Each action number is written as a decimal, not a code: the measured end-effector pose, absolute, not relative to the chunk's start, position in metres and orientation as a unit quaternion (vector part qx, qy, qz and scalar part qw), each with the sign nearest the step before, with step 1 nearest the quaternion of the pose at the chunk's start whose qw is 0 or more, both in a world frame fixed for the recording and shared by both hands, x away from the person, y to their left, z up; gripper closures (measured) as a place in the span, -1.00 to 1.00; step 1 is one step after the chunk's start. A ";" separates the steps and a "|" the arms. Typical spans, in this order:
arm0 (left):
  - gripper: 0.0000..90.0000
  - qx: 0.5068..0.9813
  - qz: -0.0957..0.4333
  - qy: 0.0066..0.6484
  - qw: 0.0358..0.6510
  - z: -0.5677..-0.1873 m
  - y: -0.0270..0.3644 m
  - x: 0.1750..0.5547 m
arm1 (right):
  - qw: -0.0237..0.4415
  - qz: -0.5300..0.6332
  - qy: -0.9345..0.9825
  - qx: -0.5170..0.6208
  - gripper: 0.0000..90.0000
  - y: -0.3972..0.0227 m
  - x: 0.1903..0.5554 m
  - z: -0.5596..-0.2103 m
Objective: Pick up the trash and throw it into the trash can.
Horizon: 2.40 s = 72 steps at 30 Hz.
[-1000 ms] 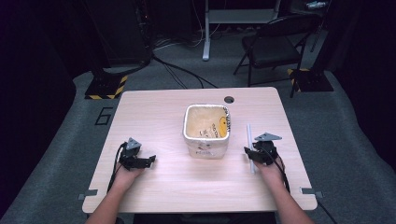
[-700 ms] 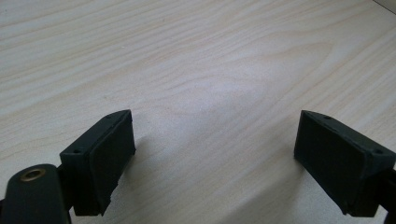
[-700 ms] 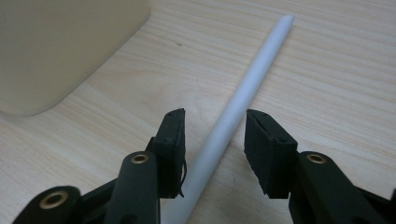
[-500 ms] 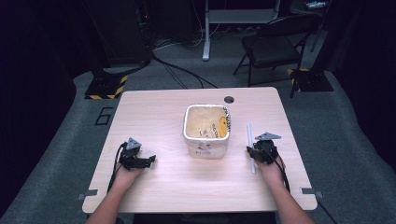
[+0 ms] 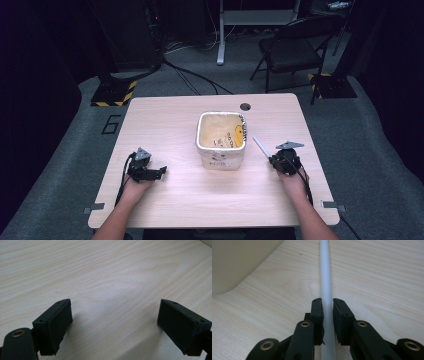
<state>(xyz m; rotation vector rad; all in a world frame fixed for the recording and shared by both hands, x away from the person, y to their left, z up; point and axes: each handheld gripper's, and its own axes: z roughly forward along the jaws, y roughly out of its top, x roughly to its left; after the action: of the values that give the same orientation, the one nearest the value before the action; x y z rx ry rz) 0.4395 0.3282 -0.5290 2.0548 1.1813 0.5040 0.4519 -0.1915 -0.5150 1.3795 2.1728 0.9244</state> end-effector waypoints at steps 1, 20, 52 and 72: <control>-0.73 0.794 0.195 0.456 0.352 -0.529 0.328 0.440 | 0.203 0.332 0.777 0.494 0.75 -0.191 0.451 -0.514; -0.73 0.795 0.194 0.454 0.352 -0.529 0.329 0.440 | 0.227 0.397 0.743 0.488 0.75 -0.194 0.428 -0.471; -0.73 0.795 0.193 0.454 0.353 -0.529 0.328 0.440 | 0.210 0.451 0.751 0.434 0.75 -0.175 0.434 -0.409; -0.73 0.797 0.193 0.452 0.350 -0.529 0.329 0.440 | 0.202 0.461 0.765 0.401 0.75 -0.144 0.446 -0.385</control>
<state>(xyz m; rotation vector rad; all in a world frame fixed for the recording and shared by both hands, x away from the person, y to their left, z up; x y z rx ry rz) 0.4400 0.3288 -0.5287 2.0648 1.1703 0.5003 0.4464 -0.1440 -0.3846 1.1197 2.1376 1.2881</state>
